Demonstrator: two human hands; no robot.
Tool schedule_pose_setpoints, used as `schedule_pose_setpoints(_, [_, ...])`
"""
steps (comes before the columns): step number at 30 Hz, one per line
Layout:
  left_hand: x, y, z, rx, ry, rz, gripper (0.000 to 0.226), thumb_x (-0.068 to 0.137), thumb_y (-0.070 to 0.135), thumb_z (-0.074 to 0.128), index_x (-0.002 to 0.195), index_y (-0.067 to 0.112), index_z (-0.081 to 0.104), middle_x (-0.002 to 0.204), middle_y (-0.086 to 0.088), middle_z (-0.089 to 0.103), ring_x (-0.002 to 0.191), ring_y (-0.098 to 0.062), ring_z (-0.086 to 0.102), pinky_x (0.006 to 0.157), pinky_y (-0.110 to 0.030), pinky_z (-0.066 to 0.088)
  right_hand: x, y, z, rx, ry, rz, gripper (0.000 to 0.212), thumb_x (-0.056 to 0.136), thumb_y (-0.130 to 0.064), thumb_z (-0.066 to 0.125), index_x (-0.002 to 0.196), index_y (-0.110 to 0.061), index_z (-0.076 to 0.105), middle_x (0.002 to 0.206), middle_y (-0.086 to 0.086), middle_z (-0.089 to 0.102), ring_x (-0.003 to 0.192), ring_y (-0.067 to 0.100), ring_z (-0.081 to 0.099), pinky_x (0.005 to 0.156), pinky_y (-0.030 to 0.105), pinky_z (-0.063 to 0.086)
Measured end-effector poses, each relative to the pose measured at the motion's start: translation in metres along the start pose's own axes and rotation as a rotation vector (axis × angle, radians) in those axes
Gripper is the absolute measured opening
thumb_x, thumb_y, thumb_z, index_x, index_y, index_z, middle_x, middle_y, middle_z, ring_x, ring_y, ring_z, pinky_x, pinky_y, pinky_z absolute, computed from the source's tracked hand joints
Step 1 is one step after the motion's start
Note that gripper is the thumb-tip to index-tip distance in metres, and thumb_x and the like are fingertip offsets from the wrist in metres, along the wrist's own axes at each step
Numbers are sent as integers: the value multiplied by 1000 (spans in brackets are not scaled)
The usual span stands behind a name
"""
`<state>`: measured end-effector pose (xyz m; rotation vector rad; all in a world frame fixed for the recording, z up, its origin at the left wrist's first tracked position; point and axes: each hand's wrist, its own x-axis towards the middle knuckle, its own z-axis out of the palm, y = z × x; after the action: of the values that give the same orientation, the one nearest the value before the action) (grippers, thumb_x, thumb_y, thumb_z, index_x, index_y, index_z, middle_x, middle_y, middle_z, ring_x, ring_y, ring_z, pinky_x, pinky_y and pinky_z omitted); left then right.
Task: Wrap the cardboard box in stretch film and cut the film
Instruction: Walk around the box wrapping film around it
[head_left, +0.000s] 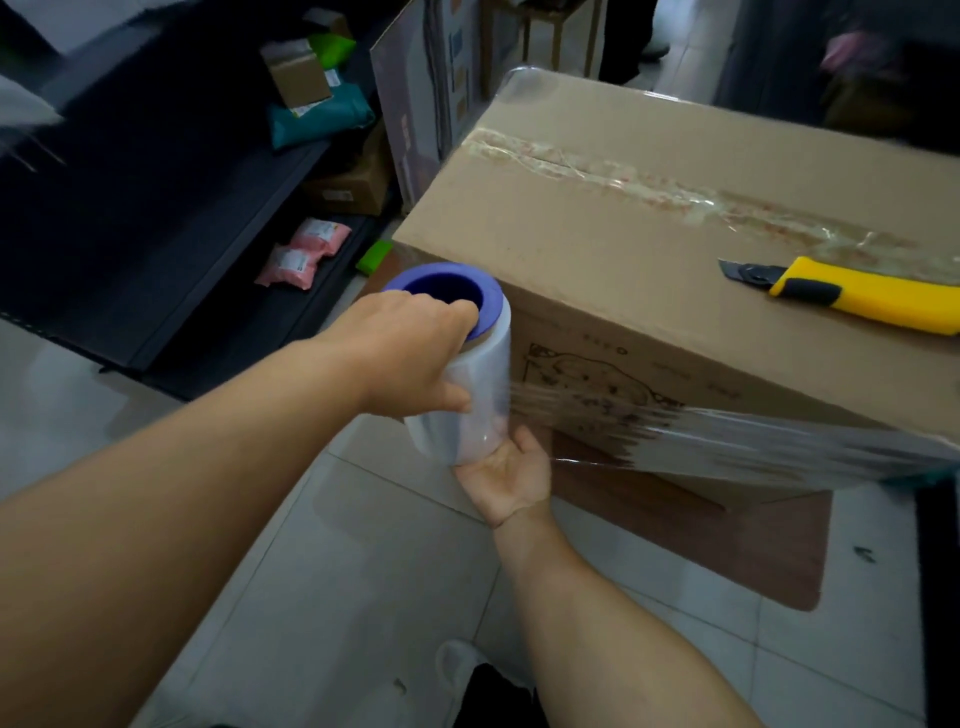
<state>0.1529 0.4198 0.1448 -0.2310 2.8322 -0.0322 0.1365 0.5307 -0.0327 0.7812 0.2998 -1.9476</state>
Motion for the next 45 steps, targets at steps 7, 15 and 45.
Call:
schedule_pose_setpoints(7, [-1, -1, -6, 30, 5, -28, 50, 77, 56, 63, 67, 25, 24, 69, 6, 44, 65, -20, 46, 58, -32, 32, 4, 37, 13, 174, 89, -143, 41, 96, -25, 30, 108, -6, 63, 96, 21, 70, 97, 34, 60, 87, 40, 46])
schedule_pose_setpoints(15, [-3, -6, -3, 8, 13, -36, 45, 77, 57, 63, 78, 19, 39, 69, 6, 45, 56, -9, 38, 56, -30, 32, 10, 70, 25, 322, 222, -293, 38, 95, -29, 36, 110, -10, 66, 99, 12, 71, 108, 28, 61, 100, 35, 45])
schedule_pose_setpoints(45, [-13, -107, -16, 130, 48, -25, 44, 74, 56, 65, 82, 24, 36, 65, 10, 44, 55, -6, 41, 58, -29, 42, 57, 113, 77, 210, -75, -82, 53, 100, -38, 22, 122, -7, 58, 126, 23, 59, 125, 39, 49, 111, 52, 30])
